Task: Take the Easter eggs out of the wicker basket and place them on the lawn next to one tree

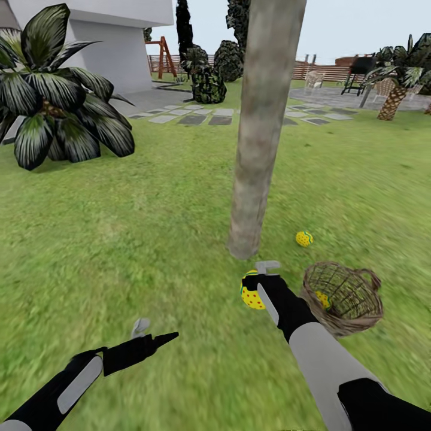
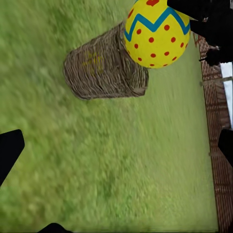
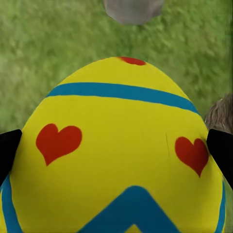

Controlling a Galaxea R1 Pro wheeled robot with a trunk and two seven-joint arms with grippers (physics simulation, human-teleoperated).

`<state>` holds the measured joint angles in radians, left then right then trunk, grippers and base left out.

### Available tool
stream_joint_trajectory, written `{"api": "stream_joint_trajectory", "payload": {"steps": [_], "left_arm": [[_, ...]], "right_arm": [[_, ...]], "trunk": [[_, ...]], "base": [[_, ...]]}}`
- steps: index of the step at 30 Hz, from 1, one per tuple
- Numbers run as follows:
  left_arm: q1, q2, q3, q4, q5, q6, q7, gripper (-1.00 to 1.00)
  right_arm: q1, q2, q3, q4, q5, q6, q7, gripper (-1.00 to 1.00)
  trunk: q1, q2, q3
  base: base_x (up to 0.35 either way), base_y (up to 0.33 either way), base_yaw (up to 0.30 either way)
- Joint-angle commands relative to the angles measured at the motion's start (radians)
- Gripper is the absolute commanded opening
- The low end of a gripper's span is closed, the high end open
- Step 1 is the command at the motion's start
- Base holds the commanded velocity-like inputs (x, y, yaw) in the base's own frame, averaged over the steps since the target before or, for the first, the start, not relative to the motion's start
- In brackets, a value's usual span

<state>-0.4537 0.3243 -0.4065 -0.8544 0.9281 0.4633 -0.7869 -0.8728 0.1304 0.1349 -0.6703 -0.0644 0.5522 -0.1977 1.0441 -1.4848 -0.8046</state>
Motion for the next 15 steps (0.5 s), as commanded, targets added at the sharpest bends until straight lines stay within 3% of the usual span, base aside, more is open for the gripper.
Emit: {"api": "stream_joint_trajectory", "payload": {"steps": [1, 4, 11, 15], "left_arm": [[0.000, 0.000, 0.000, 0.000, 0.000, 0.000, 0.000, 1.00], [0.000, 0.000, 0.000, 0.000, 0.000, 0.000, 0.001, 1.00], [0.000, 0.001, 0.000, 0.000, 0.003, 0.000, 0.002, 1.00], [0.000, 0.001, 0.000, 0.000, 0.000, 0.000, 0.001, 1.00]], "right_arm": [[0.000, 0.000, 0.000, 0.000, 0.000, 0.000, 0.000, -1.00], [0.000, 0.003, 0.000, 0.000, 0.000, 0.000, 0.000, -1.00], [0.000, 0.008, 0.000, 0.001, 0.000, -0.004, 0.001, -1.00], [-0.002, 0.011, 0.000, 0.102, 0.003, -0.073, 0.005, -1.00]], "trunk": [[0.000, 0.000, 0.000], [0.000, 0.000, 0.000], [0.000, 0.000, 0.000], [0.000, 0.000, 0.000]], "base": [[0.086, 0.168, -0.278], [0.163, 0.162, -0.145], [0.159, 0.106, -0.006], [0.008, 0.003, 0.000]]}}
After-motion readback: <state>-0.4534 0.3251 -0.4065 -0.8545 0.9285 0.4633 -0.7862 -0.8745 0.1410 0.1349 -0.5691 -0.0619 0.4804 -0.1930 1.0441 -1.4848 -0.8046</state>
